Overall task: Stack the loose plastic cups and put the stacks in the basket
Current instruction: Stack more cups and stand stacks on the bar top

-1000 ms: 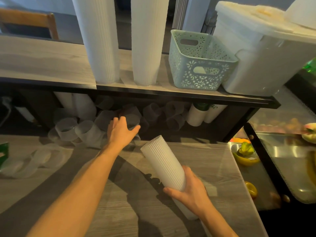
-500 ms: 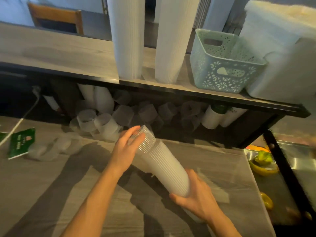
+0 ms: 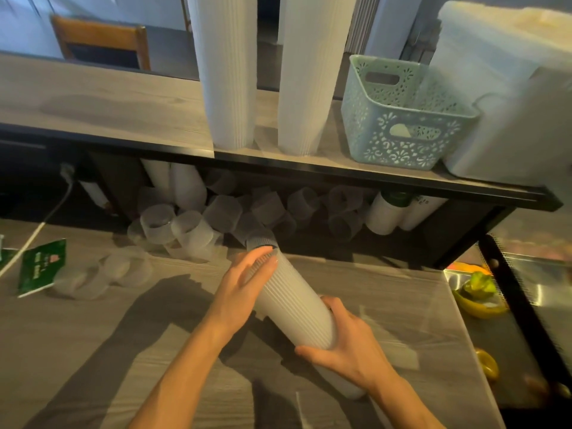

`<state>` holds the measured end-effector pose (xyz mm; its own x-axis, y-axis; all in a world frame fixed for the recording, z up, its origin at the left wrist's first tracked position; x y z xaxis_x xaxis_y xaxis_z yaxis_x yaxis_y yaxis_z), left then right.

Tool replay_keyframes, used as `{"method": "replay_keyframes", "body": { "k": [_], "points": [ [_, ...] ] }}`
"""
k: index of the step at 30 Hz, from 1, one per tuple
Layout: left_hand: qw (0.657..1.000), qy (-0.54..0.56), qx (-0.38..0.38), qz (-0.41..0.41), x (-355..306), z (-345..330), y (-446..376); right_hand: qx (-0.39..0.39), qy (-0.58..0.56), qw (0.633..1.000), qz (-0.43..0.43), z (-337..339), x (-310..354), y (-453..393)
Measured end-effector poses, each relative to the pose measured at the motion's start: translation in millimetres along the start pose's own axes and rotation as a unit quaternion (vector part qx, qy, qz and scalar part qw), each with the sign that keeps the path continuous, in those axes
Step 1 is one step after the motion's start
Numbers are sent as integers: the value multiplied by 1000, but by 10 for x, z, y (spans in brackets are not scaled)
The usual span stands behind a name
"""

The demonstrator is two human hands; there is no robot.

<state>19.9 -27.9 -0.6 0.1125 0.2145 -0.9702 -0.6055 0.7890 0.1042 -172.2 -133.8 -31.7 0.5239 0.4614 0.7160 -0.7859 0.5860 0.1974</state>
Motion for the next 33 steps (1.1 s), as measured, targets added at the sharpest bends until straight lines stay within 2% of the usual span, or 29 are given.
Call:
{"method": "replay_keyframes", "body": {
  "k": [5,9,14,17,19,21,24,28,31,33],
  "points": [
    [998,-43,-25,-43,2,-138,9,30,-31,999,-11,-3,-55,-73],
    [999,-29,-28,-18,73,-176,-20,23,-74,997,5,-38,-88,-79],
    [999,12,-4,29,158,-177,-109,15,-60,998,-5,1,-140,-96],
    [985,28,-142,92,301,-53,-434,-4,-54,998,-12,89,-186,-128],
    [969,-60,-196,138,381,15,-682,-14,-44,999,-19,133,-226,-142],
    [950,-157,-178,202,449,16,-901,-22,-38,999,-27,151,-278,-138],
    [929,-200,-131,281,580,-55,-1141,-28,-46,998,-40,151,-342,-119],
    [920,-164,-113,337,725,-192,-1300,-27,-69,996,-54,170,-376,-119],
    [928,-134,-108,331,783,-279,-1357,-31,-80,994,-68,201,-409,-148],
    [938,-69,-94,326,822,-345,-1349,-34,-77,994,-74,224,-428,-166]
  ]
}}
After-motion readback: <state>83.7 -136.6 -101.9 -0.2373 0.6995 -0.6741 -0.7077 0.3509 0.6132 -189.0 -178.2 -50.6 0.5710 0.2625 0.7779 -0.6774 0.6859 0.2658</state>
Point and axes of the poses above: each hand's wrist, its own y-axis away from the middle knuckle, its own z-axis out of the back of the hand, x = y × z, the point moved 2 cm from there along -y, towards the middle knuckle, and after that the axes turned 5 degrees about -y, right-handed, at the moved point
